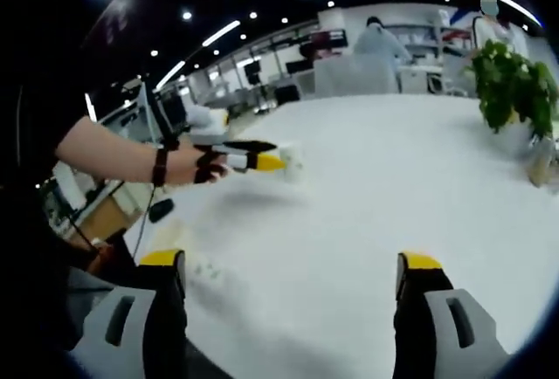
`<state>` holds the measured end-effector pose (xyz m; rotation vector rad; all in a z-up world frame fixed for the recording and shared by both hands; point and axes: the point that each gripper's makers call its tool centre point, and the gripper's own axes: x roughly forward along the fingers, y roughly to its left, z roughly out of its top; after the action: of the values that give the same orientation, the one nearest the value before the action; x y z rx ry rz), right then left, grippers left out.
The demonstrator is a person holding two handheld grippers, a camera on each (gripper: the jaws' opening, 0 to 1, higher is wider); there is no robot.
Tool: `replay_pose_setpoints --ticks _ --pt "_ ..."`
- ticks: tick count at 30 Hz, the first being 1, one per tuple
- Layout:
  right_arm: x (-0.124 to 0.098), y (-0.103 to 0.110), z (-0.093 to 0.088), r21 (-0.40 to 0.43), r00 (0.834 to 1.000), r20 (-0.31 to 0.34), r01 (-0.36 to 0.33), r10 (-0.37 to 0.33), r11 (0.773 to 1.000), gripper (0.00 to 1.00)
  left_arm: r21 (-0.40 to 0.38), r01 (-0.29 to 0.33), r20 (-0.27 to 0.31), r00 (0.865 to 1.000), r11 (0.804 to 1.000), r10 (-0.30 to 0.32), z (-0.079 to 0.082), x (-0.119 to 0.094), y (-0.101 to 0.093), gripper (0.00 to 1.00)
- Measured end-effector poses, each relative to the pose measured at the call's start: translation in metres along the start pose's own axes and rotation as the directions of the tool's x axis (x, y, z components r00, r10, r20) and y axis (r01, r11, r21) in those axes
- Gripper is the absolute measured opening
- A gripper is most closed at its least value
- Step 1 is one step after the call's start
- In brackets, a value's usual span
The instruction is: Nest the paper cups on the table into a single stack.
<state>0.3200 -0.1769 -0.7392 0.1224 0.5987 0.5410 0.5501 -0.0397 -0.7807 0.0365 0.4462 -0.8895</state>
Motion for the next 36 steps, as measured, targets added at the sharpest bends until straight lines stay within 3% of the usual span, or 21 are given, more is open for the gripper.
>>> replay_pose_setpoints --ticks 12,24,29,36 --pt "-0.003 -0.004 -0.004 0.025 1.000 -0.002 0.014 -0.014 1.000 0.99 0.000 -0.007 0.005 1.000 1.000 0.007 0.000 0.013 0.010 0.79" --pt "-0.006 -0.012 -0.003 0.026 1.000 -0.003 0.028 -0.028 0.999 0.98 0.072 0.008 -0.005 1.000 0.997 -0.008 0.000 0.021 0.008 0.66" --pt "-0.005 -0.009 -0.003 0.028 1.000 -0.005 0.024 -0.024 0.999 0.98 0.061 0.002 -0.013 1.000 0.998 -0.002 -0.001 0.023 0.011 0.64" --pt "-0.005 -0.010 -0.001 0.037 1.000 -0.005 0.015 -0.015 0.999 0.97 0.083 0.013 -0.012 1.000 0.996 -0.012 0.001 0.025 0.011 0.53"
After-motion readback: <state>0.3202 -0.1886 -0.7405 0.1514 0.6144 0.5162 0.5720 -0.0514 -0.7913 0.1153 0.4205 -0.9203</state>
